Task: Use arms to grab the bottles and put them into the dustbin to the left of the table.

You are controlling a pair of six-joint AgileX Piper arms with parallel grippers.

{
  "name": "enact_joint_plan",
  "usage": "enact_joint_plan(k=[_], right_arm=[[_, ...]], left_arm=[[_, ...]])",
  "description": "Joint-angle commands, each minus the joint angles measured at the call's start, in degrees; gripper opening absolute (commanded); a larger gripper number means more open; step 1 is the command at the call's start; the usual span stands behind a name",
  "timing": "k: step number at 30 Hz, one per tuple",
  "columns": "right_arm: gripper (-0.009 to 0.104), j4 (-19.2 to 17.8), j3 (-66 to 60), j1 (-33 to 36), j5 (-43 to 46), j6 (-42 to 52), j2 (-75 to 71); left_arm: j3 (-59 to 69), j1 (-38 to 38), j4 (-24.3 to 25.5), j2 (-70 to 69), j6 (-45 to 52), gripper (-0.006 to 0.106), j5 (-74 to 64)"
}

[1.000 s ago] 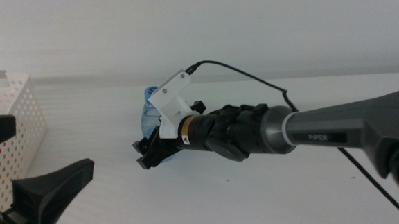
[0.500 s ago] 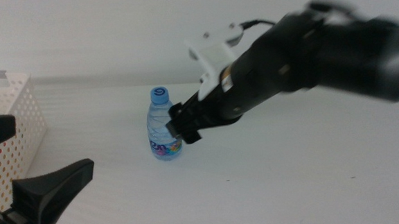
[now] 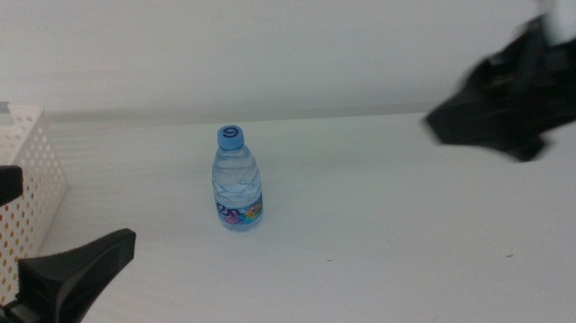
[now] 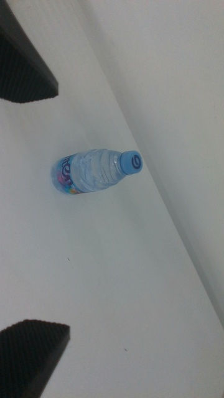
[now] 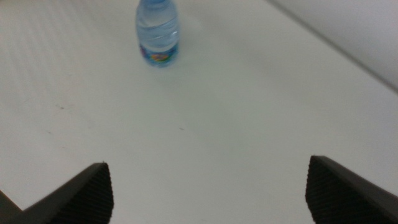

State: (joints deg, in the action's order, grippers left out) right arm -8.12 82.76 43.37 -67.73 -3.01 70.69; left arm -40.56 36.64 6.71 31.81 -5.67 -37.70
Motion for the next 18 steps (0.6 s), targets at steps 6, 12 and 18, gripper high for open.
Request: enact_joint_plan(k=[6, 12, 18], right_arm=[[0.082, -2.51, -11.35, -0.01, 1.65, -0.35, -17.05], [0.082, -2.05, -33.05, -0.01, 10.85, 0.67, -34.57], [0.082, 4.96, -43.22, -0.01, 22.03, 8.06, -47.07]], left_arm=[[0.28, 0.51, -0.10, -0.14, -0.27, 0.094, 0.99], [0.28, 0.51, -0.10, -0.14, -0.27, 0.094, 0.99], [0.28, 0.51, -0.10, -0.14, -0.27, 0.094, 0.99]])
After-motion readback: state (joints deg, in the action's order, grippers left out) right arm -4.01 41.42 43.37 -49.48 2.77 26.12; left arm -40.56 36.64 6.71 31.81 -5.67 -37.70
